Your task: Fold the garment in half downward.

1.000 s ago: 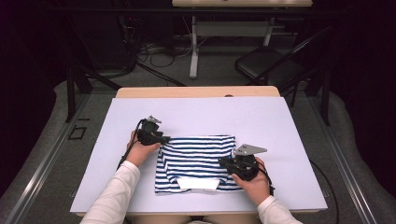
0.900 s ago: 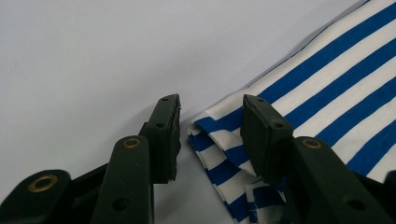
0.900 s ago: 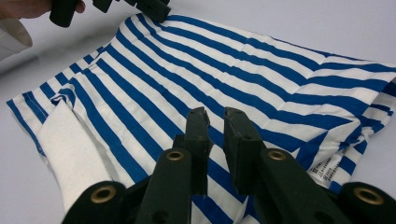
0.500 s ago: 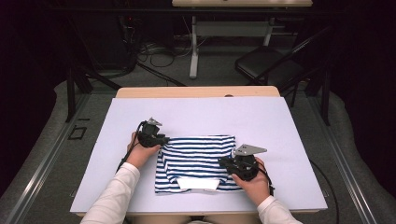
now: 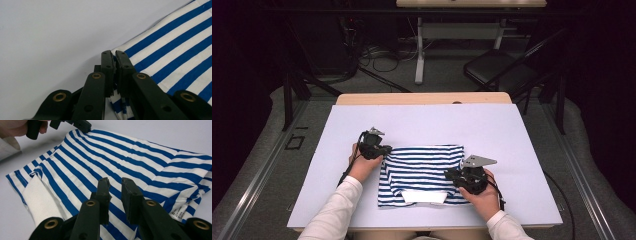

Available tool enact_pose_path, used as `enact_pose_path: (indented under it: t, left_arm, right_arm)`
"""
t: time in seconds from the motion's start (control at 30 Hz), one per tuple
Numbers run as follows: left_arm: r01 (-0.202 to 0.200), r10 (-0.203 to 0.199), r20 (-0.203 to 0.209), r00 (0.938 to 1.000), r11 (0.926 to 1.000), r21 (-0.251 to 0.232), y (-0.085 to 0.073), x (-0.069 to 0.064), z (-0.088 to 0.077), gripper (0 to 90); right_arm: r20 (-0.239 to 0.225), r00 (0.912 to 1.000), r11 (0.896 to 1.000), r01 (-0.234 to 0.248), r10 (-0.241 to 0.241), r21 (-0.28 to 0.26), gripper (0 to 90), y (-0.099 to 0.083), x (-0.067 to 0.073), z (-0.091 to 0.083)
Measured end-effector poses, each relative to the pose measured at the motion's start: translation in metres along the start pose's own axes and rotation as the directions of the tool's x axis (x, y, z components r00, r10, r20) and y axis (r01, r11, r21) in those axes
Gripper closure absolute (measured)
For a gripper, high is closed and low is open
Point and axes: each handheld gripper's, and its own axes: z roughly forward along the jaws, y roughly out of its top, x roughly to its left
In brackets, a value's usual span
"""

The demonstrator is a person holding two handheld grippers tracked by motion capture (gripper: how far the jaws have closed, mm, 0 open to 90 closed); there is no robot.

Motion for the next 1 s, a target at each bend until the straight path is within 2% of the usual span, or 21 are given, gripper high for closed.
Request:
enact_pose_path:
  t: [0.23,0.5,0.63,0.77,0.83,1.0]
  left_arm:
    - [0.025,-0.025,0.010,0.9996,0.9993,-0.029,-0.001,0.001,-0.003,86.0]
    - [0.029,-0.029,0.009,0.9996,0.9988,-0.040,-0.001,0.000,-0.006,86.0]
    - [0.037,-0.036,0.011,0.9993,0.9984,-0.044,-0.001,0.000,-0.007,86.0]
    - [0.045,-0.044,0.016,0.9989,0.9978,-0.049,-0.001,0.001,-0.008,86.1]
    - [0.046,-0.046,0.016,0.9988,0.9978,-0.048,-0.002,0.001,-0.008,86.0]
    - [0.049,-0.048,0.014,0.9987,0.9979,-0.042,-0.002,0.001,-0.007,86.0]
  right_arm:
    - [0.002,0.9999,1.000,0.016,-0.016,-0.002,71.0,0.000,0.005,0.002]
    - [0.008,0.9973,0.997,0.073,-0.073,0.008,56.7,0.000,0.015,0.007]
    - [-0.002,0.9949,0.995,0.101,-0.101,0.001,48.2,0.000,0.021,0.010]
    - [-0.018,0.9951,0.995,0.097,-0.097,0.011,42.1,0.001,0.025,0.013]
    - [-0.029,0.9939,0.994,0.106,-0.106,-0.008,40.1,0.001,0.026,0.013]
    - [-0.048,0.9919,0.993,0.117,-0.118,-0.012,38.9,0.005,0.032,0.013]
